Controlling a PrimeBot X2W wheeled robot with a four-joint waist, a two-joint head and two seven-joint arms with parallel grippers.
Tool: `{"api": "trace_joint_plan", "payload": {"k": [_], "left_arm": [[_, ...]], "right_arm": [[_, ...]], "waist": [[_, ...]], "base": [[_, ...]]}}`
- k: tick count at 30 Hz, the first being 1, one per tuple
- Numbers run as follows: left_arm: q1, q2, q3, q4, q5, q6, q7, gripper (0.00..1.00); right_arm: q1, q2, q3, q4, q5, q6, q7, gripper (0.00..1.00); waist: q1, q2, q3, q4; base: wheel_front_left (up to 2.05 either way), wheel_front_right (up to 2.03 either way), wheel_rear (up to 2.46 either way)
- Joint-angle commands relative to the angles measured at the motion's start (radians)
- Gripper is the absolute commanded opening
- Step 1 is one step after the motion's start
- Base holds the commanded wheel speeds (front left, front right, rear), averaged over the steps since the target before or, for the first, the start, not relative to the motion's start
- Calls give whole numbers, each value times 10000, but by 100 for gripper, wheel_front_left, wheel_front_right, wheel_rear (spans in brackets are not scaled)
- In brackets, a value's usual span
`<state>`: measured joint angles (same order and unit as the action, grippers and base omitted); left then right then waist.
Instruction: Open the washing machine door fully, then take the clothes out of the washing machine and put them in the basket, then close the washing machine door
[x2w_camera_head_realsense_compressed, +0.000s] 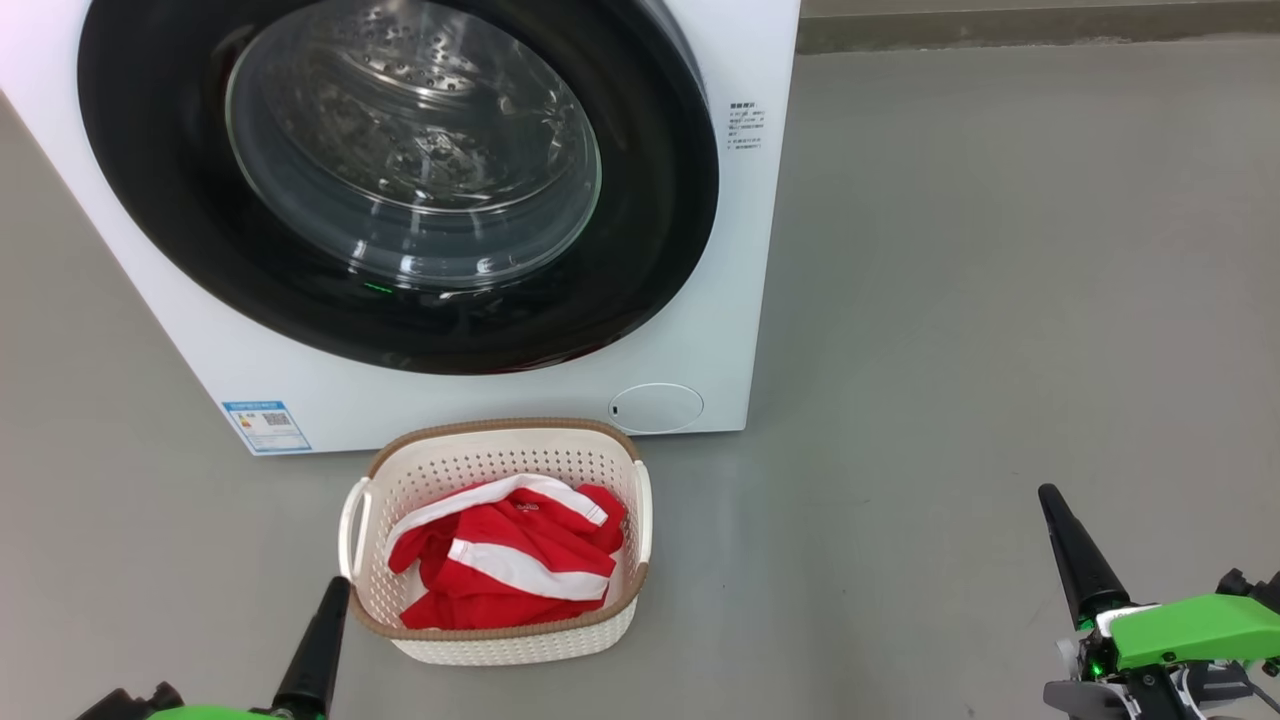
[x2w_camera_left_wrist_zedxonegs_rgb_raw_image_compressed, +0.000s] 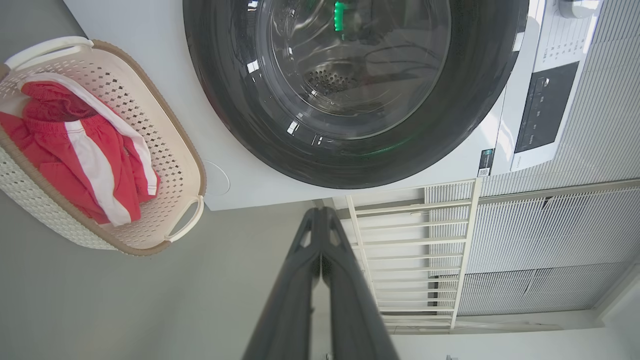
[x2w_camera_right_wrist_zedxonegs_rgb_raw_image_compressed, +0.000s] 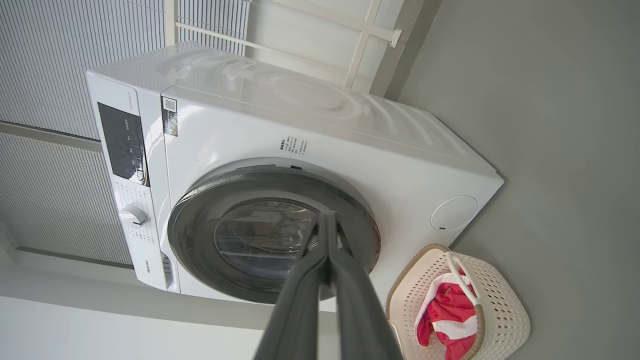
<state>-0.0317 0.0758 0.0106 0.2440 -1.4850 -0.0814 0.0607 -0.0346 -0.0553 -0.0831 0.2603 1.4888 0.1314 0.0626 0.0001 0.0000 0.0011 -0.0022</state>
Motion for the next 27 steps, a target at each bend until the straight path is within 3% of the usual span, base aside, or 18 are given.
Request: {"api": "trace_joint_plan", "payload": {"k": [1, 13, 27], "left_arm": [[-524, 58, 398, -163, -270, -184, 58, 0], [-741, -63, 765, 2, -1457, -493, 312, 0], [-744, -94, 810, 3, -1420, -493, 347, 0]], "right_arm": [[-485, -161, 137, -228, 244, -6, 46, 0], [-705, -172, 1, -174, 1454, -7, 258, 0], [-710, -136, -49, -170, 1412, -7, 299, 0]], "waist": [[0, 0, 1, 2], [0, 0, 20, 22], [0, 0, 20, 22]], "base": [[0, 0, 0], [0, 0, 0], [0, 0, 0]]}}
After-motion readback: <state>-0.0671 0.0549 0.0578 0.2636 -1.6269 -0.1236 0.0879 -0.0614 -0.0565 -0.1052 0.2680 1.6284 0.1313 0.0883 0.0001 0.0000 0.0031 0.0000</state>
